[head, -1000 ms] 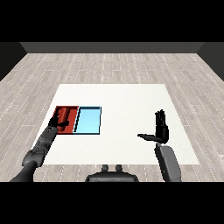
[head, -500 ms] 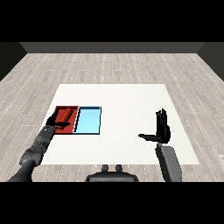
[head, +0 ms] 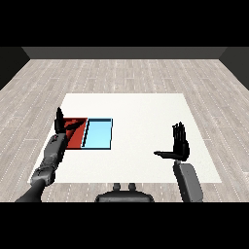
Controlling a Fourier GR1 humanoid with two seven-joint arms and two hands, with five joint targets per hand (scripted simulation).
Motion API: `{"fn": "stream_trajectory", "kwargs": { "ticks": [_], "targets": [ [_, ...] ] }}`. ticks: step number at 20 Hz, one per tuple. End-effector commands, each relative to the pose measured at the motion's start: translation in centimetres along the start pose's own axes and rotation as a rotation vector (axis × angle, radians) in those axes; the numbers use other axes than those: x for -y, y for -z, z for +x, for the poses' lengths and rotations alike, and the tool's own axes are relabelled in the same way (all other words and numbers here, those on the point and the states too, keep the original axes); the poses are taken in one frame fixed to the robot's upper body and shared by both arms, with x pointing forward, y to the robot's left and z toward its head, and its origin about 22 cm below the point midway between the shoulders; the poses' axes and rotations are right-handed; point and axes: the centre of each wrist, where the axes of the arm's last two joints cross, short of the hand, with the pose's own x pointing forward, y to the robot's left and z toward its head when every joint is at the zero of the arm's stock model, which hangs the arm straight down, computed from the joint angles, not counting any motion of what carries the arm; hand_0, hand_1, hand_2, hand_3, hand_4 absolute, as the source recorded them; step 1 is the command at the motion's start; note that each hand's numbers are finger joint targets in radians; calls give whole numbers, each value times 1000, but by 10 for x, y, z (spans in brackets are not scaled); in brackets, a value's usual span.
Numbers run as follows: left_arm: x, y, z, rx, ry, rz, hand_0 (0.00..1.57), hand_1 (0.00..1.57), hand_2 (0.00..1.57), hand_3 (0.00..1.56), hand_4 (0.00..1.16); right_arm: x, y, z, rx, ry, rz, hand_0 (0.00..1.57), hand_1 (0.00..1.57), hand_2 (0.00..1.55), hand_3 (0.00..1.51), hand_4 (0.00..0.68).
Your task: Pick the red can and put it in the red box
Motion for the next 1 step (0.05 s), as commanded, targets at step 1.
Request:
{"fn": "stream_trajectory", "kwargs": {
  "ticks": [1],
  "targets": [
    [22,0,22,259,-197,-41,0,0,0,0,0,-15,1,6,17,34,21,0,0,0,0,0]
  ]
}}
